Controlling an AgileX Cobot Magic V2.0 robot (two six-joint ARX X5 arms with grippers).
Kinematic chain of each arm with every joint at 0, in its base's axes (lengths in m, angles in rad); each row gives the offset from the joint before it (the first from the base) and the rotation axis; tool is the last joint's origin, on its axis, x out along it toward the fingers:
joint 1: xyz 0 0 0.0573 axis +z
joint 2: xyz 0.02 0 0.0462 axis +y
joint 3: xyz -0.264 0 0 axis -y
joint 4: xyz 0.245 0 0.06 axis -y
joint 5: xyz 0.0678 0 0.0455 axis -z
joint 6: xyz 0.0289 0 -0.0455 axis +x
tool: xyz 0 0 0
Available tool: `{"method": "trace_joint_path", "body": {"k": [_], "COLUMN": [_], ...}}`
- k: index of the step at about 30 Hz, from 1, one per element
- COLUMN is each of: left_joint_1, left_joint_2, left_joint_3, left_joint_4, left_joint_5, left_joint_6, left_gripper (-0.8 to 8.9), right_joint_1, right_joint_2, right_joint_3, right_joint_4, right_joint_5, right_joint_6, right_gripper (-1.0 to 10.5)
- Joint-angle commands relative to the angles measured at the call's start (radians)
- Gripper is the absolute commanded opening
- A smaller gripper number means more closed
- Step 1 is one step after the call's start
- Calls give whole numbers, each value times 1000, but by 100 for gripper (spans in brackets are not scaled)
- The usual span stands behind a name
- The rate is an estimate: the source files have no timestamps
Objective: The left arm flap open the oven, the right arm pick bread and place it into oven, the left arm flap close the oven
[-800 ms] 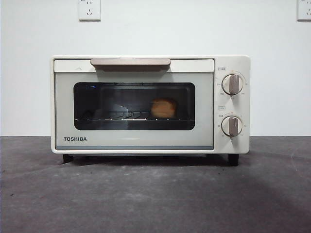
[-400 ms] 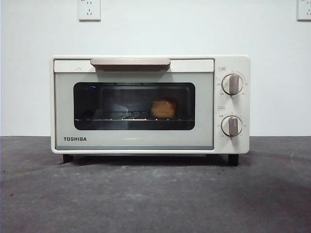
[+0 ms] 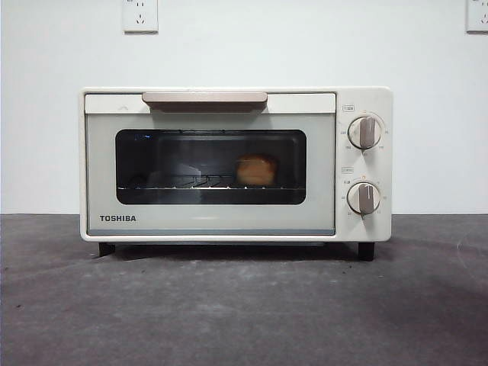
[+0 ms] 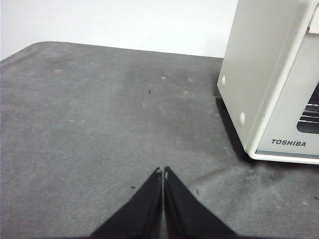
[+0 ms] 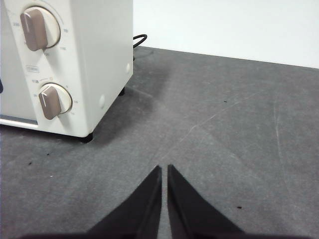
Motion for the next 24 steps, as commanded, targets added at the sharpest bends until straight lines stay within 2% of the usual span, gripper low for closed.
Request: {"method": "trace_joint_path", "body": {"k": [1,24], "left_joint_1": [0,0], "left_joint_2": [-1,-1], "left_joint_3": [-21,-21], "left_joint_4": [11,11], "left_joint_5": [-3,-4], "left_joint_6": [1,1], "left_gripper": [10,10], "right_joint_1": [-2,-2], "right_joint_2": [-3,-3], "right_joint_3": [-6,-6], "right_joint_4": [7,7], "right_joint_5": [-2,-2], "right_joint_6": [-8,-8], "right_gripper": [16,16]}}
